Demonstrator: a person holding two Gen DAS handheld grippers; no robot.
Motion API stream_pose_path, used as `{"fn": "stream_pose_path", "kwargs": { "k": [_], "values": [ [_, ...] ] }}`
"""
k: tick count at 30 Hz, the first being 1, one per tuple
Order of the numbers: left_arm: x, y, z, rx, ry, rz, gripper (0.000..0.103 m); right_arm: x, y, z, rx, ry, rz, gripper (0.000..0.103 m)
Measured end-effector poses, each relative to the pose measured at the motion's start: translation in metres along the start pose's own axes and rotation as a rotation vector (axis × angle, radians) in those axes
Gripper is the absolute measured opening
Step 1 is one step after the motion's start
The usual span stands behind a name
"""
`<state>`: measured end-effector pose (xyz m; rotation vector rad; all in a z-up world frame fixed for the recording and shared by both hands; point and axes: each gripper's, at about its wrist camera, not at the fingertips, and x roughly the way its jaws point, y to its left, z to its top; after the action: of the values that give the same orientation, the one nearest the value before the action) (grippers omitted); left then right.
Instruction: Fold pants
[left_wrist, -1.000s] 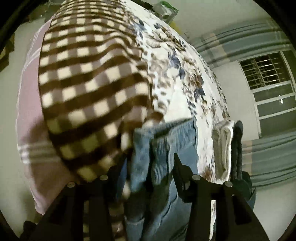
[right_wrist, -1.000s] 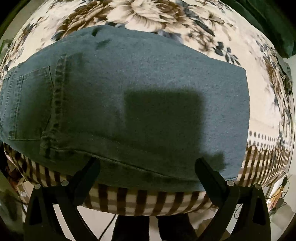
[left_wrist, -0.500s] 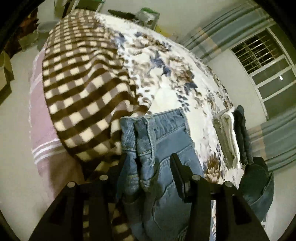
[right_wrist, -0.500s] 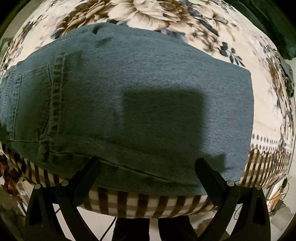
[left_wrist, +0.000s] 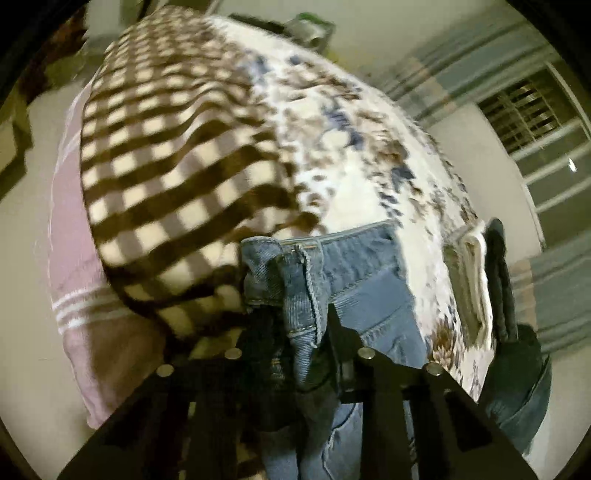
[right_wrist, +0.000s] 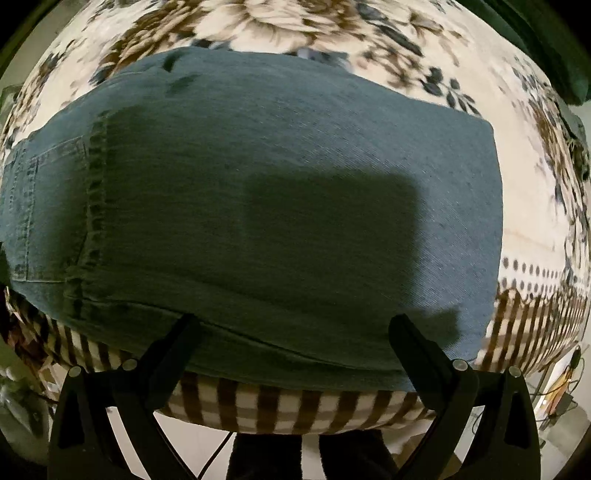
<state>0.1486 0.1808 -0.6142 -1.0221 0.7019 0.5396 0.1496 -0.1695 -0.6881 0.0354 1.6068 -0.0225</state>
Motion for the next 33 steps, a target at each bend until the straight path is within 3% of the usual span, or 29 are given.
{"fn": "stream_pose_path", "kwargs": {
  "k": [3,7,10,12,13,15,17,19,25,27,29,33],
  "values": [
    [-0.017,-0.019,-0.003,0.072,-0.030,-0.024,0.019,0.000,-0.009,0.001,0.001,0.000,0.002,0.103],
    [-0.039,-0.067,-0.028,0.269,-0.056,-0.080,0.018,0.002,-0.020,0.003,0.000,-0.003,0.005,0.103],
    [-0.033,-0.079,-0.042,0.363,-0.060,-0.058,0.019,0.006,-0.029,0.006,0.014,0.008,0.009,0.103],
    [-0.019,-0.065,-0.033,0.317,-0.046,-0.019,0.023,0.005,-0.031,0.010,0.024,0.009,0.018,0.103],
    [-0.011,-0.053,-0.024,0.266,-0.037,0.010,0.030,0.005,-0.030,0.015,0.022,0.006,0.019,0.103],
    [0.006,-0.025,-0.006,0.148,0.012,0.057,0.033,0.001,-0.031,0.021,0.013,-0.005,0.022,0.103],
    [0.022,0.007,0.009,0.015,0.078,0.012,0.033,0.000,-0.033,0.024,0.003,-0.006,0.025,0.103],
    [0.031,0.020,0.012,-0.031,0.109,-0.035,0.033,0.002,-0.036,0.026,0.002,-0.002,0.025,0.103],
    [0.034,0.013,0.005,-0.029,0.090,-0.033,0.036,0.007,-0.042,0.035,0.016,0.016,0.033,0.103],
    [0.030,0.008,0.005,-0.020,0.066,-0.018,0.025,0.009,-0.045,0.037,0.012,0.014,0.033,0.103],
    [0.022,-0.006,0.003,0.053,0.026,0.009,0.018,0.012,-0.044,0.040,0.012,0.011,0.026,0.103],
    [-0.001,-0.032,-0.002,0.169,-0.023,0.039,0.016,0.010,-0.039,0.043,-0.011,-0.019,-0.025,0.103]
  ]
}}
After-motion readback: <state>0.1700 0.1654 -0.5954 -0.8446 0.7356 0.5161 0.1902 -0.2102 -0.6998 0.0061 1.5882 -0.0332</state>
